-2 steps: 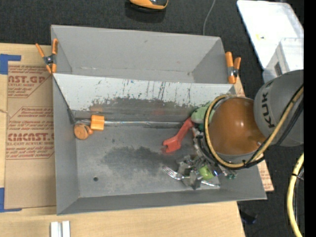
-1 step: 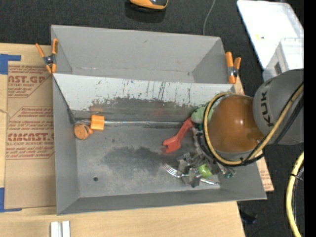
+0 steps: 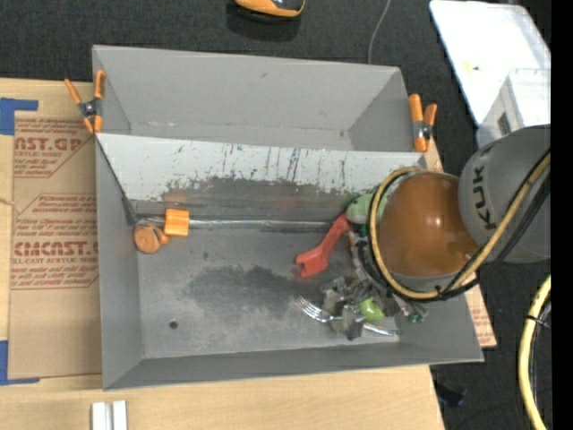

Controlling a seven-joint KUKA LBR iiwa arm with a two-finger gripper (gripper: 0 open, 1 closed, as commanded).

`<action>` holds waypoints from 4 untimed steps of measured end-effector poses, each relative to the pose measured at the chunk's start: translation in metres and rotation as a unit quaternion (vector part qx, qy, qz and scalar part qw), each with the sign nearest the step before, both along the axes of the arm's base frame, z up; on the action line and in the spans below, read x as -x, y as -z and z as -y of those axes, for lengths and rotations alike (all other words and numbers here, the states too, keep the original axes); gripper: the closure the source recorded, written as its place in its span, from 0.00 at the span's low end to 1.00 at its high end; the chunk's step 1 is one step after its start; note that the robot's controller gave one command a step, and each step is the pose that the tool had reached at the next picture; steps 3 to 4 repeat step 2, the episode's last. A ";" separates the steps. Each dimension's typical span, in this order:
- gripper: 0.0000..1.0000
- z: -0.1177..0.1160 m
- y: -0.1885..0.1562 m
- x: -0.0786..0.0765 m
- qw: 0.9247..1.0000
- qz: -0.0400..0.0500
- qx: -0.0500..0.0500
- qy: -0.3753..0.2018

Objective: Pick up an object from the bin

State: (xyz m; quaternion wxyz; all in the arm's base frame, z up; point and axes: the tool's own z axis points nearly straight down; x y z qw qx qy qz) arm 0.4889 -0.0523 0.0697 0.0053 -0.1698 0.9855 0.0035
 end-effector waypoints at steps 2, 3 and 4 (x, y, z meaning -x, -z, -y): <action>1.00 0.000 0.000 0.000 1.000 0.000 0.000 0.000; 1.00 0.000 0.000 0.000 1.000 0.000 0.000 0.000; 1.00 0.000 0.000 0.000 1.000 0.000 0.000 0.000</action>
Offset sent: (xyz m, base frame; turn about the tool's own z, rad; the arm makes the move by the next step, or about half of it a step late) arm 0.0000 0.0000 0.0000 0.0000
